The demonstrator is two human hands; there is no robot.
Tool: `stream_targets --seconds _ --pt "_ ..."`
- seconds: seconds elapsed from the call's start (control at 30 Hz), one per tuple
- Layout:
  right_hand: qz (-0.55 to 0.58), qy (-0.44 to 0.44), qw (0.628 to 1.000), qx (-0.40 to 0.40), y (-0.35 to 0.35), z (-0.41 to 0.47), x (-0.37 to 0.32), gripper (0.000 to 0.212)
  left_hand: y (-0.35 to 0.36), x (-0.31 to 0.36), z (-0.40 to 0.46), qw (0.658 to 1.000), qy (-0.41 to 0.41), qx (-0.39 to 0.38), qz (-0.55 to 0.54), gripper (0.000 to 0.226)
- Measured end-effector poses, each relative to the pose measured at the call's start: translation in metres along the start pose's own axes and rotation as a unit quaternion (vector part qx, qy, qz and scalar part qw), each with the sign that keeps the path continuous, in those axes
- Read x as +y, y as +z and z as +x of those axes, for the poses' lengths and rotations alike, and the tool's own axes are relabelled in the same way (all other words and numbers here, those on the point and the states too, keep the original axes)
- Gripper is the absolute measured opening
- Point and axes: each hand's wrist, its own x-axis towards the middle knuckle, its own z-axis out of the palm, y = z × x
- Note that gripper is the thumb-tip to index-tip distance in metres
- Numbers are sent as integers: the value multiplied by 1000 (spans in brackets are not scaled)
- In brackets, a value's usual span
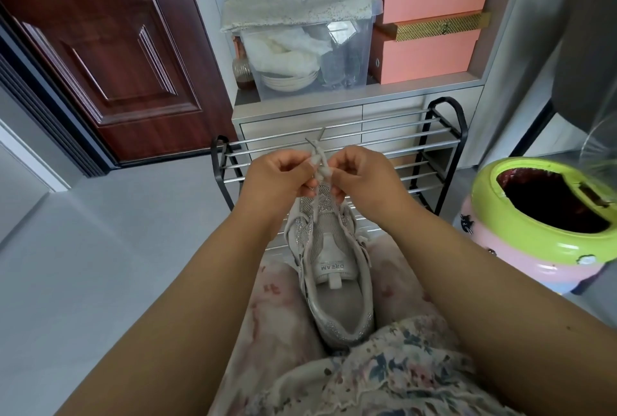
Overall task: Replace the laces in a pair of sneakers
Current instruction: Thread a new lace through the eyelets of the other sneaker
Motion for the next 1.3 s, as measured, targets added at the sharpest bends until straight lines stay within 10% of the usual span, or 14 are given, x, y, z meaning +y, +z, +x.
stream_targets --seconds 1.0,1.17,1.3 --pt "35 38 995 -85 2 9 2 24 0 17 12 988 90 -19 120 12" --pt "41 51 996 -55 0 13 6 22 -30 -30 23 948 -194 109 226 50" --pt "67 55 995 -59 4 9 8 21 -37 -59 9 885 -428 37 182 69"
